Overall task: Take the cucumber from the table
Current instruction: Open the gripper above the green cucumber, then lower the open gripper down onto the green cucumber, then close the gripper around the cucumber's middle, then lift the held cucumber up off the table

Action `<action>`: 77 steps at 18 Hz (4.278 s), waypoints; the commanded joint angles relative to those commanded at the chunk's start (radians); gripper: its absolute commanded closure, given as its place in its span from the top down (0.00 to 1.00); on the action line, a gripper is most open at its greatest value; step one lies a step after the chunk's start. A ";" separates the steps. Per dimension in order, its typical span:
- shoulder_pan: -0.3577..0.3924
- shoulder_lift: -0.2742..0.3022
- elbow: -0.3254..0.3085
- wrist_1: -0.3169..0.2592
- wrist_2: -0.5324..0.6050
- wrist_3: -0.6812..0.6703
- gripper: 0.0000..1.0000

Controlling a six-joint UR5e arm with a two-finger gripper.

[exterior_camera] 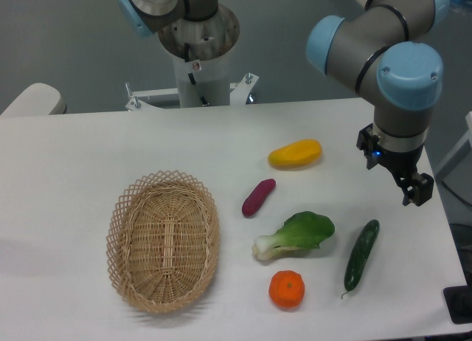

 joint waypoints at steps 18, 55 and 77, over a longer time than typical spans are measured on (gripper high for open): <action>-0.024 0.011 -0.087 0.078 -0.161 -0.267 1.00; -0.043 -0.305 -0.058 0.362 -0.114 -0.456 1.00; -0.031 -0.266 -0.017 0.344 -0.110 -0.427 0.28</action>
